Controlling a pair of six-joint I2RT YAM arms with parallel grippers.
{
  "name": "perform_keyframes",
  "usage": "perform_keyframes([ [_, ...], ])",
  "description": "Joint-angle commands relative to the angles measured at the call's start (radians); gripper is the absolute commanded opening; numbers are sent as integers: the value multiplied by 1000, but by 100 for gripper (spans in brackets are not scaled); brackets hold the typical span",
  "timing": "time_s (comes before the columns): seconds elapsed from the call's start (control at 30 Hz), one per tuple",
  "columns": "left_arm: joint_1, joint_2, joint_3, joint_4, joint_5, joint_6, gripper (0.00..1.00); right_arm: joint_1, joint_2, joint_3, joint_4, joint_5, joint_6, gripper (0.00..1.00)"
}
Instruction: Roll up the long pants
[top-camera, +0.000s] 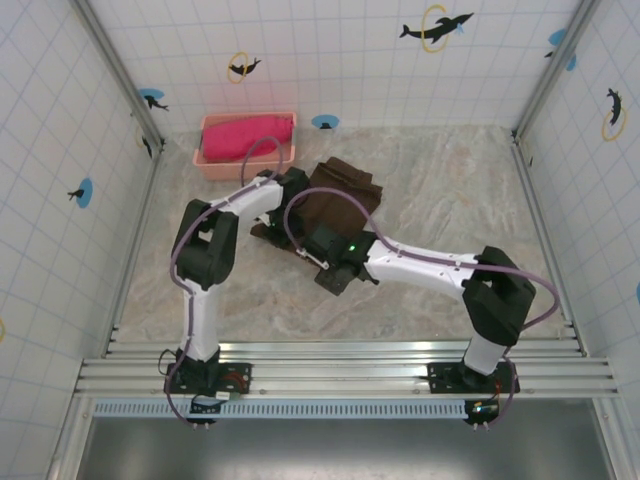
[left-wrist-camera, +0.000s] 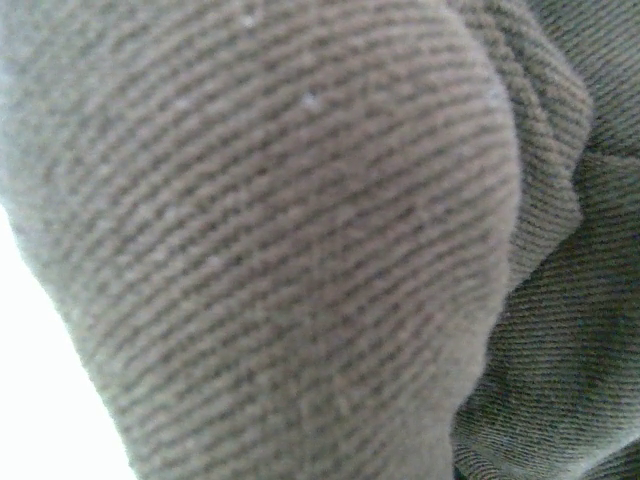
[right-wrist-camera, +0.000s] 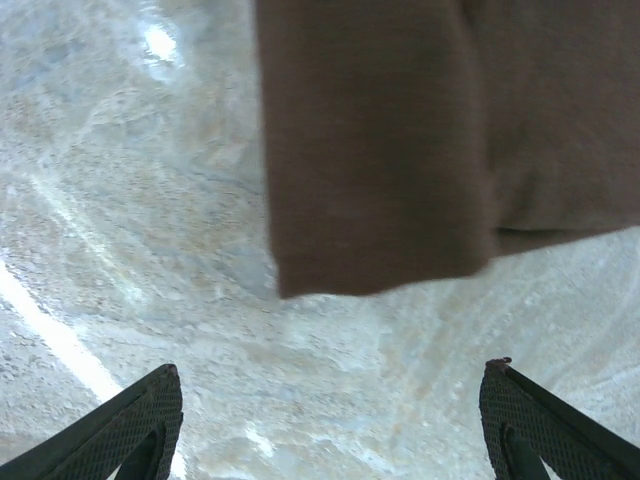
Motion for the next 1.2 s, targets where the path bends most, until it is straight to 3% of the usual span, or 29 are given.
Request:
perform_keyframes([
  [0.0, -22, 193, -53, -257, 185, 17, 0, 34, 70, 52, 34, 107, 29, 81],
  [0.43, -21, 244, 68, -381, 134, 54, 0, 48, 287, 197, 53, 215, -60, 81],
  [0.63, -21, 240, 63, -386, 124, 57, 0, 82, 290, 210, 44, 306, -94, 76],
  [0.83, -21, 235, 49, -381, 122, 52, 0, 114, 230, 246, -19, 406, -136, 99],
  [0.97, -21, 233, 49, -380, 121, 44, 0, 143, 199, 222, -23, 408, -154, 98],
  [1.17, -20, 218, 48, -381, 110, 26, 0, 147, 250, 191, -6, 280, -128, 100],
])
